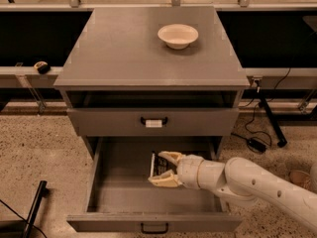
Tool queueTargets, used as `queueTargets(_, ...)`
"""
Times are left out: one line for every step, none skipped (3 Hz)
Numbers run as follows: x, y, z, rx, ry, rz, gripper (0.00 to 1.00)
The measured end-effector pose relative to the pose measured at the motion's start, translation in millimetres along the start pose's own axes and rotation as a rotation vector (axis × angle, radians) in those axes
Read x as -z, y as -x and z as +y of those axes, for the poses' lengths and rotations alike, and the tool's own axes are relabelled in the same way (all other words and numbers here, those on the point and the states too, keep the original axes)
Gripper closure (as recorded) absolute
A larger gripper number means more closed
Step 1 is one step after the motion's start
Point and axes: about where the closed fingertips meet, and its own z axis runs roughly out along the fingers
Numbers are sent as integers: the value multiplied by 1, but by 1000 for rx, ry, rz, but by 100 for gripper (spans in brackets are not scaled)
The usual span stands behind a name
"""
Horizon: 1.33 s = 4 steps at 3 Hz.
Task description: Place rxbar chocolate into middle drawer
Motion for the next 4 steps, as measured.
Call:
queueTargets(-10,-14,10,-42,21,-16,100)
queueTargets(-26,-39,6,-59,-25,2,100)
queueTargets(-67,-87,15,-57,-66,58,100)
queueTargets(-108,-115,24,-12,-47,137,100)
